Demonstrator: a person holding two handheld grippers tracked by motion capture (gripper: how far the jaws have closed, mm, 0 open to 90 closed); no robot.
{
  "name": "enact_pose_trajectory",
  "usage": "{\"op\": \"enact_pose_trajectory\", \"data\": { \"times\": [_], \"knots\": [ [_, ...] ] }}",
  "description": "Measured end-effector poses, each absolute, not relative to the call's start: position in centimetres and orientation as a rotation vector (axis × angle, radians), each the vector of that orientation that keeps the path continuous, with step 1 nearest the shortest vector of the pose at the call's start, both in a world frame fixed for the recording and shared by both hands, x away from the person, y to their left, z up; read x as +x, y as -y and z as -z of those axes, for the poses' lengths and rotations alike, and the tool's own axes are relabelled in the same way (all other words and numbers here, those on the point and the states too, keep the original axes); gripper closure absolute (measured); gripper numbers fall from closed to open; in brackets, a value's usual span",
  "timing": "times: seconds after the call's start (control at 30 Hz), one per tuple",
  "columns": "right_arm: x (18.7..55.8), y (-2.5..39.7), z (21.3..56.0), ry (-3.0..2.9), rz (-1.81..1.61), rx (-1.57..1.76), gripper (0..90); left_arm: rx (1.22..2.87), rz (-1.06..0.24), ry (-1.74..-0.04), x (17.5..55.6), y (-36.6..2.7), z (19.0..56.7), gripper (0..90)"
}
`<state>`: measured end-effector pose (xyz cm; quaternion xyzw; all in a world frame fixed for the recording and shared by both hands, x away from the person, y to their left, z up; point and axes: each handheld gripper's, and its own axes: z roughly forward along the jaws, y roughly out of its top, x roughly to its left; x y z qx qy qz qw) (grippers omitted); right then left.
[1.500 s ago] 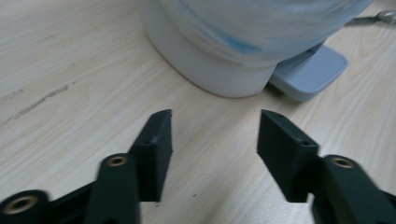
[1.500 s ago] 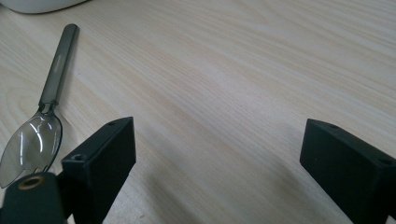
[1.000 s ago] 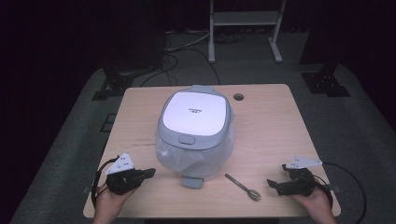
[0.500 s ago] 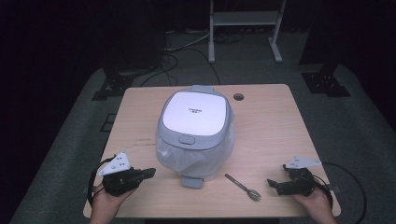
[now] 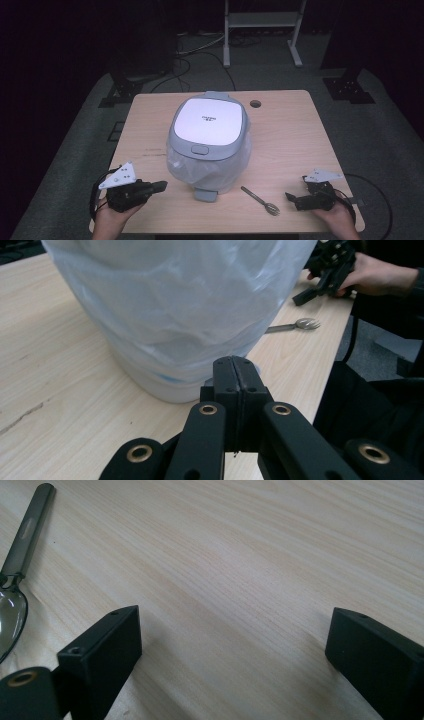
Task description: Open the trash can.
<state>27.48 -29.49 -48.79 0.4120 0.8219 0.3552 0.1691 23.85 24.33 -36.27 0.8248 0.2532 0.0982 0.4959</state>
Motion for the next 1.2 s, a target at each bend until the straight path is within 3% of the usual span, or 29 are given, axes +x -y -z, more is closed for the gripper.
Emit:
{"op": "enact_pose_trajectory", "data": {
  "times": [1.2],
  "knots": [
    [27.5, 29.5, 48.8, -2.335, -1.006, 1.174, 5.8, 1.925, -0.186, -0.460, 25.1, -22.2, 28.8, 89.6]
  ]
}}
